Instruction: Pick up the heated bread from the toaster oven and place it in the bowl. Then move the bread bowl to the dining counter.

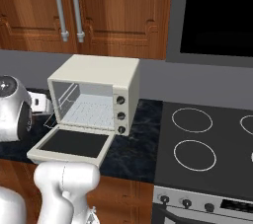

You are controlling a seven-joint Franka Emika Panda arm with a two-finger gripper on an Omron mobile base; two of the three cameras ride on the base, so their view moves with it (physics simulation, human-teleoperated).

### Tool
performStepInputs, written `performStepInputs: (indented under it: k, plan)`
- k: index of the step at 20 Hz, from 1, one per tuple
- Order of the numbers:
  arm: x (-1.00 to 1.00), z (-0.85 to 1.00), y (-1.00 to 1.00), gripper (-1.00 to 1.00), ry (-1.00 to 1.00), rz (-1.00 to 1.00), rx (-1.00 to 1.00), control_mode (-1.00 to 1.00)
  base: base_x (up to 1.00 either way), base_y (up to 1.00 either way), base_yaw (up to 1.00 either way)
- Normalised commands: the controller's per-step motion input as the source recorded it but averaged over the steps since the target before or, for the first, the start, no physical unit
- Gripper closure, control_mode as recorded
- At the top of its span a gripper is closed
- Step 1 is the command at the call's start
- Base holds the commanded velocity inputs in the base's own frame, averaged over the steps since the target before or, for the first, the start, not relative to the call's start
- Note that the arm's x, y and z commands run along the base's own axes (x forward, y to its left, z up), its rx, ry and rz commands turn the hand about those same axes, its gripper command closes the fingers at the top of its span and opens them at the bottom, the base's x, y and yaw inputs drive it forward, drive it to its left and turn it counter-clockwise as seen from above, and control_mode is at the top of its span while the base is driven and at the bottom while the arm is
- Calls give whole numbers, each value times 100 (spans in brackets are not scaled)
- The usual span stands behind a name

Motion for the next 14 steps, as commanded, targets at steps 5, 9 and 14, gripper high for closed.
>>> performStepInputs:
  k: [5,9,14]
  plan:
    - [-91,86,100,100,1,23,-5,-100,0,0,0]
    - [-18,4,100,100,9,15,-12,-100,0,0,0]
    - [23,-46,83,100,5,7,-8,-100,0,0,0]
